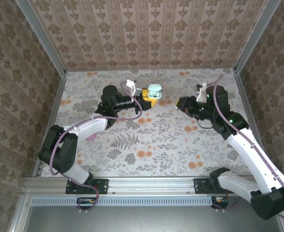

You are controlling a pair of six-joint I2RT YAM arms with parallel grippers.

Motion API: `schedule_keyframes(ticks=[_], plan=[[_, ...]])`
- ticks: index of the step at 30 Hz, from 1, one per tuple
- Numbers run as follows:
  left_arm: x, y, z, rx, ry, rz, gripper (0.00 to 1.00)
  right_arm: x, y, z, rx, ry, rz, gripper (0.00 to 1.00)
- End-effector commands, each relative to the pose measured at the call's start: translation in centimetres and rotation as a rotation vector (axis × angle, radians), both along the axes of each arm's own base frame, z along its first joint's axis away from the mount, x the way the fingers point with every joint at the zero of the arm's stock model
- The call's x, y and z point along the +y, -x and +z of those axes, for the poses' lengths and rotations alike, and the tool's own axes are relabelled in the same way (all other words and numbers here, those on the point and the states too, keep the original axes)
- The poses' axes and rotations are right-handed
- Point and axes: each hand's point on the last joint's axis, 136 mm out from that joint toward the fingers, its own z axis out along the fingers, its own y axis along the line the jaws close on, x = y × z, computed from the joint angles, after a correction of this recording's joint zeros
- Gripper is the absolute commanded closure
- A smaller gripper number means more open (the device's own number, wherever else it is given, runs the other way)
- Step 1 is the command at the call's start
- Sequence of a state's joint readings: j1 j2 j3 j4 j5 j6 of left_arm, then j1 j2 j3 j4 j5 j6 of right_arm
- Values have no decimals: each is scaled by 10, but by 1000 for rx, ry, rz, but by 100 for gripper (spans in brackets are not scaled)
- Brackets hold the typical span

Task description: Insert wireless bluetooth earbuds into charging case

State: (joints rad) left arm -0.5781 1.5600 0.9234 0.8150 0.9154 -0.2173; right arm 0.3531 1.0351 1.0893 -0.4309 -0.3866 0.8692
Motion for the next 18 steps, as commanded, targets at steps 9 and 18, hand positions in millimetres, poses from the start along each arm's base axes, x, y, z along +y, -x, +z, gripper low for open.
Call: schedule_keyframes(ticks=[9, 18], plan=[[-8, 5, 11, -38, 28, -18, 70, 79, -21, 67, -185, -47, 204, 80], [-7, 7, 13, -41, 31, -13, 69, 88, -29, 50, -168, 75, 201, 80]])
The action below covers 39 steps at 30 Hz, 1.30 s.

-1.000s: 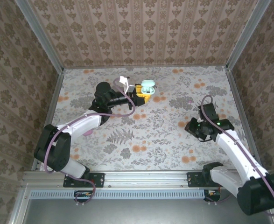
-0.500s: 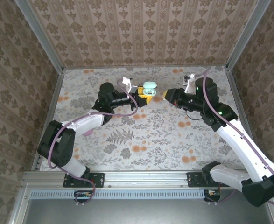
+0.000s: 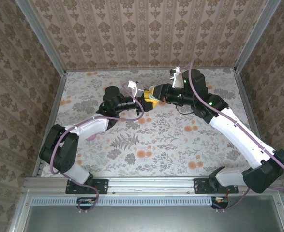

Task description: Insert wireless bluetooth earbuds into charging case

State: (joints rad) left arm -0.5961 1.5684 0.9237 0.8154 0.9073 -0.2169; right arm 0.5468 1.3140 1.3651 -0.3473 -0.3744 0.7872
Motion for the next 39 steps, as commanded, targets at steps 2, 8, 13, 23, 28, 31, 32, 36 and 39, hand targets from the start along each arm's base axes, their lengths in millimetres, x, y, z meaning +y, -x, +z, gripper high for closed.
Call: schedule_keyframes(ticks=[2, 8, 13, 23, 28, 31, 32, 36, 39], plan=[[-1, 3, 18, -48, 38, -3, 69, -4, -3, 2, -42, 68, -25, 80], [-1, 4, 20, -49, 44, -8, 70, -7, -6, -10, -32, 107, -49, 80], [-1, 4, 21, -49, 46, -6, 69, -4, -9, -14, -27, 110, -46, 80], [-1, 4, 22, -51, 47, -5, 70, 0, -15, -16, -37, 100, -51, 80], [-1, 3, 23, -54, 49, -4, 70, -1, -18, -17, -40, 100, -66, 80], [-1, 3, 23, -51, 49, -6, 70, 0, -20, -16, -44, 92, -68, 81], [-1, 3, 24, -52, 50, -8, 70, 0, -21, -16, -43, 89, -73, 81], [-1, 3, 23, -50, 50, -7, 69, 3, -22, -18, -37, 78, -66, 81], [-1, 2, 23, -51, 51, -4, 70, 3, -21, -23, -21, 92, -62, 81]])
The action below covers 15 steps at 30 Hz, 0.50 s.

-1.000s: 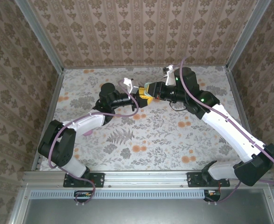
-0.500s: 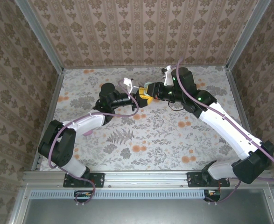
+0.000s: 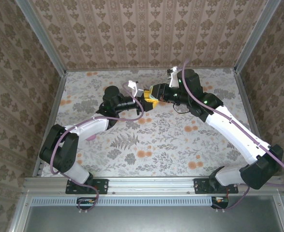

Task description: Insert wireless bluetooth earbuds into charging case

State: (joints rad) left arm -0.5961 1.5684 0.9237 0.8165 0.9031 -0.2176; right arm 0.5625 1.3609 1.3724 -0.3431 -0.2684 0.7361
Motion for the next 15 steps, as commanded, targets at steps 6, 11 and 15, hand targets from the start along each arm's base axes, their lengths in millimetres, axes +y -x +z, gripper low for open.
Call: schedule_keyframes(ticks=[6, 11, 15], plan=[[-1, 2, 25, -52, 57, -6, 69, 0, 4, -12, 21, 35, 5, 81], [-1, 2, 26, -53, 62, -3, 70, -1, 7, -17, 34, 55, 13, 80], [-1, 2, 26, -53, 63, -2, 70, -1, 7, -21, 46, 72, 13, 80]])
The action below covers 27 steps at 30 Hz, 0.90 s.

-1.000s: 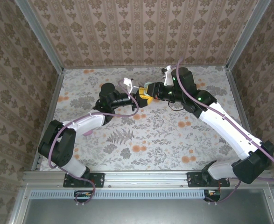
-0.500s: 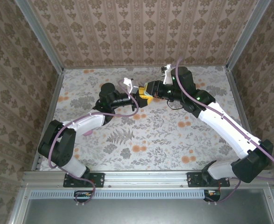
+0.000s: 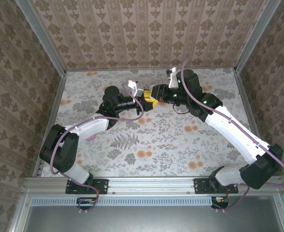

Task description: Insert wireless bluetooth earbuds into charging case

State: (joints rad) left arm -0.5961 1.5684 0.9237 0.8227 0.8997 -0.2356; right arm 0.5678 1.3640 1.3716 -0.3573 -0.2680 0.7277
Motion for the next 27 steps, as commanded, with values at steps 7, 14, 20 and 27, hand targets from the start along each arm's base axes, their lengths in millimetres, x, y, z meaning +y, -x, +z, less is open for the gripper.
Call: schedule_keyframes(ticks=[7, 14, 20, 27], plan=[[0, 3, 27, -67, 61, -3, 69, -7, 6, -13, 24, 77, -1, 78], [0, 3, 28, -71, 63, -2, 70, -9, 6, -13, 26, 87, -8, 74], [0, 3, 28, -70, 63, -2, 69, -14, 7, -10, 21, 107, -24, 74], [0, 3, 29, -75, 65, -3, 70, -15, 7, -11, 24, 124, -22, 71]])
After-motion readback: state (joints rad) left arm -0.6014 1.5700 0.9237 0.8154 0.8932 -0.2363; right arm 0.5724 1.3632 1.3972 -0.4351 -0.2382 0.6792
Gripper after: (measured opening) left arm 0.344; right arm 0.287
